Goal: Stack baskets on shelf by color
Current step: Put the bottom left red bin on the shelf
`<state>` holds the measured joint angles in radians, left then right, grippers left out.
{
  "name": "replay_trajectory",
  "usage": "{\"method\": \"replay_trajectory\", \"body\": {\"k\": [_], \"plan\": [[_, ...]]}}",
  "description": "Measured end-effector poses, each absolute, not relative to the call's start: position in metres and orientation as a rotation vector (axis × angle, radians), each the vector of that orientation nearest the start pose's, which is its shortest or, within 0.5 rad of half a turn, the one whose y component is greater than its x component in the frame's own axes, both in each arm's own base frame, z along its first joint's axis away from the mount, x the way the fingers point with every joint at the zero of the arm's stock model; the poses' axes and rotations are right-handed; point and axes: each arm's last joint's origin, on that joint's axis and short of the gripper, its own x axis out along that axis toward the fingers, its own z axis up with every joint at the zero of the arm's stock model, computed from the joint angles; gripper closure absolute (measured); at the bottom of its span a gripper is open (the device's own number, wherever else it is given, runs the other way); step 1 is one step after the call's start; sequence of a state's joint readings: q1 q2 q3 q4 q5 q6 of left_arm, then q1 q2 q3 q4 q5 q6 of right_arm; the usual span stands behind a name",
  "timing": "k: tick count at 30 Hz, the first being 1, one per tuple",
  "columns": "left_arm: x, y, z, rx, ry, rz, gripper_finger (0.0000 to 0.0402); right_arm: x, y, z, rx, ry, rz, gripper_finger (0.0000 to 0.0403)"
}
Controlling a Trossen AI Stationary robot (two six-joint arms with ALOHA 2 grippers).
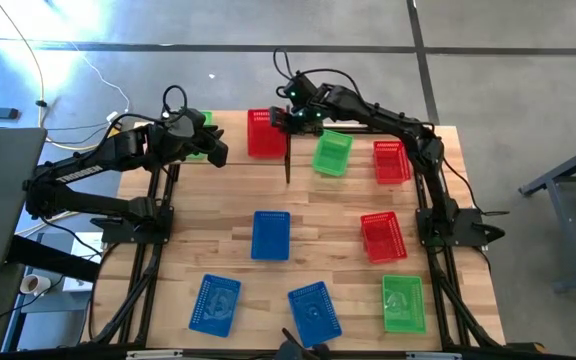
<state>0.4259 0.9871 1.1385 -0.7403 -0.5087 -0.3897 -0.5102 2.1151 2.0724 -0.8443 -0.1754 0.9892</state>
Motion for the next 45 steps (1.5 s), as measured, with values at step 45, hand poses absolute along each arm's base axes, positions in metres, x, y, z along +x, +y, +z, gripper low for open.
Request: {"method": "replay_trajectory", "body": {"k": [45], "plan": [[0.163, 0.089, 0.368, -0.327, 0.424, 1.011, 0.0314, 0.382, -0.224, 0.33, 1.099, 0.641, -0.77, 0.0327]]}}
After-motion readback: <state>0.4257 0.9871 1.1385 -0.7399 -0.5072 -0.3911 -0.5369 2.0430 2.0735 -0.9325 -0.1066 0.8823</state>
